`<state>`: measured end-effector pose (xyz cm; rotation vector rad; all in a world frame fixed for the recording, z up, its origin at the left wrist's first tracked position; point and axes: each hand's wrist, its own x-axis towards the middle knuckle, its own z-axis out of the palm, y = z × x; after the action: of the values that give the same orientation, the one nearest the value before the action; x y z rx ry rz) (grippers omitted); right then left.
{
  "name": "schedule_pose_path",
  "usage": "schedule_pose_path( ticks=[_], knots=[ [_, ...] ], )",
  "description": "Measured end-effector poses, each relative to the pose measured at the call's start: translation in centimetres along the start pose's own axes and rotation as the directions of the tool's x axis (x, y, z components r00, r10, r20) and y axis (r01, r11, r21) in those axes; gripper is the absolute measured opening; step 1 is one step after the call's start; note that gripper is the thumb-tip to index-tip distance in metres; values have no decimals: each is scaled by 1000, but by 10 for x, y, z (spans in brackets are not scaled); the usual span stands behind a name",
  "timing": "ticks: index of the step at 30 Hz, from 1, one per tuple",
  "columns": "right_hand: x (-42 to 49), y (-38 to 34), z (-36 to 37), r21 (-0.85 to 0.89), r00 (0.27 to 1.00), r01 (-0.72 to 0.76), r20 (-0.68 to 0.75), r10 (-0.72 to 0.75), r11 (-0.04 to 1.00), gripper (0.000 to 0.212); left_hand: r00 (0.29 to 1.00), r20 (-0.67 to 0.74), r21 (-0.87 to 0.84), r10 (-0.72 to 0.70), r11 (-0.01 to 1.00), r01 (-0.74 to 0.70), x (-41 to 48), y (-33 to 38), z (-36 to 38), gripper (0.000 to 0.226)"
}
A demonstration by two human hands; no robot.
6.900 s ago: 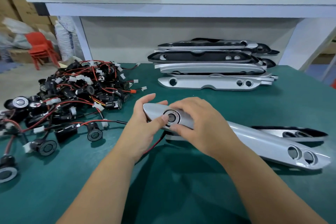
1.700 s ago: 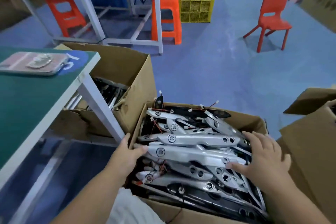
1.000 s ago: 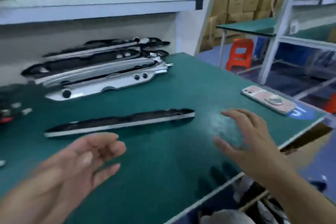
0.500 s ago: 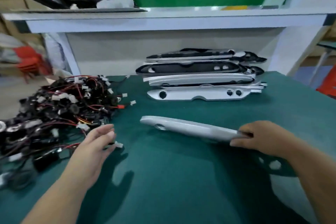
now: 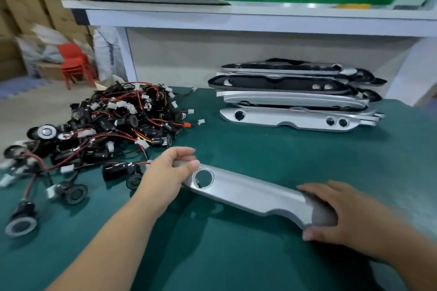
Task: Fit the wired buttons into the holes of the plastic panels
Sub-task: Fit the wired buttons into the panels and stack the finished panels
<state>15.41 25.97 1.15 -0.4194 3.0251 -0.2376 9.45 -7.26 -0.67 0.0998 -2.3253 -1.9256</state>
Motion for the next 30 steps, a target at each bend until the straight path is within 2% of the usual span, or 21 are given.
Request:
schedule_pose_path(
  ticks=[2,5,7,8,9,11,12,14,15,17,19,21,25,30],
  knots=[
    [-5,-5,9,-83,999,-4,-33,1,997,104,999,-9,63,39,997,-39,-3,4,1,18],
    [-12,-5,12,-150,987,-67,-155,44,986,94,987,-38,158,158,976,-150,-8,11,-11,18],
    [-16,-1,10,-148,957,-152,-269,108,977,86,945,-201,388,257,907,-164,-5,11,-35,22],
    [-18,1,9,-129,934,-198,-324,147,972,84,922,-274,537,273,839,-89,-2,11,-52,28],
    [-19,4,8,-101,907,-243,-377,189,965,82,924,-304,668,233,743,32,2,9,-71,36],
    [-18,10,8,-48,850,-322,-454,267,945,79,965,-263,833,16,508,218,9,4,-100,45],
    [-18,12,9,-30,831,-354,-468,299,935,78,972,-218,879,-82,417,232,9,2,-106,45],
    [-16,14,9,-30,821,-408,-450,352,913,78,978,-162,917,-132,346,198,8,-3,-110,44],
    [-16,13,10,-46,824,-430,-430,370,902,77,982,-166,917,-90,353,187,7,-5,-111,43],
    [-16,14,11,-76,830,-453,-400,389,888,77,970,-237,871,49,453,190,6,-6,-109,41],
    [-15,16,12,-85,827,-467,-394,401,880,76,915,-337,793,222,591,149,3,-4,-105,42],
    [-15,16,14,-81,822,-477,-393,412,875,76,847,-373,746,380,665,30,-4,3,-94,46],
    [-14,13,16,-78,826,-468,-393,404,880,74,775,-252,742,579,630,-230,-23,14,-55,50],
    [-14,12,17,-65,826,-455,-404,393,888,75,665,-248,726,705,590,-354,-39,24,-27,48]
  ],
)
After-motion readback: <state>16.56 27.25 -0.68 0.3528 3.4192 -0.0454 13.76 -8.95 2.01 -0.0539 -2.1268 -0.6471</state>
